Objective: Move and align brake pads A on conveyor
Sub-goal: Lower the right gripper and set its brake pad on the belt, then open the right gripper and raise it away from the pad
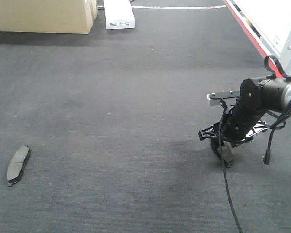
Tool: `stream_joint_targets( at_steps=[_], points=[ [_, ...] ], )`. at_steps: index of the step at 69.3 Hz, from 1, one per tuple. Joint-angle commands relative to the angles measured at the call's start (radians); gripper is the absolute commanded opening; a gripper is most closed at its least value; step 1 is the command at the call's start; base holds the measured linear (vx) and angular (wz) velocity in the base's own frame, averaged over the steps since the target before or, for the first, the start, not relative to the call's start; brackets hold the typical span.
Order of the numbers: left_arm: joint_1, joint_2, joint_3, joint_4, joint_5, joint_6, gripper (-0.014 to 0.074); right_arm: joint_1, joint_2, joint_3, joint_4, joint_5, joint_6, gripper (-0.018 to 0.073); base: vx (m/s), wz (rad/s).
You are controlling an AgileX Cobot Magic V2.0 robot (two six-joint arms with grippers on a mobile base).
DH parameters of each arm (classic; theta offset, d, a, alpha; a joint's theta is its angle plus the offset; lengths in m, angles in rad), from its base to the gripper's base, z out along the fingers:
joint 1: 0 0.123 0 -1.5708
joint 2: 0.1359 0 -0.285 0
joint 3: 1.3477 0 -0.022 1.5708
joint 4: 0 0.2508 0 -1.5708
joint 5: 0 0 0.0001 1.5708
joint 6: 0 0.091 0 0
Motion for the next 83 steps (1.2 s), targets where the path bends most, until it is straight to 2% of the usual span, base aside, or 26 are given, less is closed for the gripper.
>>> stream_joint_targets(
  at_steps=[1, 8, 18, 61, 83],
  points=[
    [-0.001, 0.008, -0.022, -0.010, -0.081, -0.006, 0.0388, -0.006, -0.080, -0.032, -0.031, -0.023, -0.008, 0.0564, 0.00, 0.00],
    [-0.001, 0.008, -0.022, -0.010, -0.081, -0.006, 0.0388, -0.006, -0.152, -0.030, -0.046, -0.011, -0.012, 0.0598, 0.00, 0.00],
    [-0.001, 0.008, -0.022, -0.010, -0.081, -0.006, 0.0388, -0.006, -0.311, 0.022, -0.046, -0.031, -0.021, 0.0587, 0.00, 0.00],
    [-0.001, 0.008, -0.022, -0.010, -0.081, -0.006, 0.0388, -0.006, -1.148, 0.543, -0.038, -0.375, -0.049, 0.0570, 0.00, 0.00],
    [-0.001, 0.008, -0.022, -0.010, -0.081, -0.006, 0.0388, -0.006, -1.552, 0.750, -0.023, -0.389, -0.049, 0.0570, 0.00, 0.00]
  ],
)
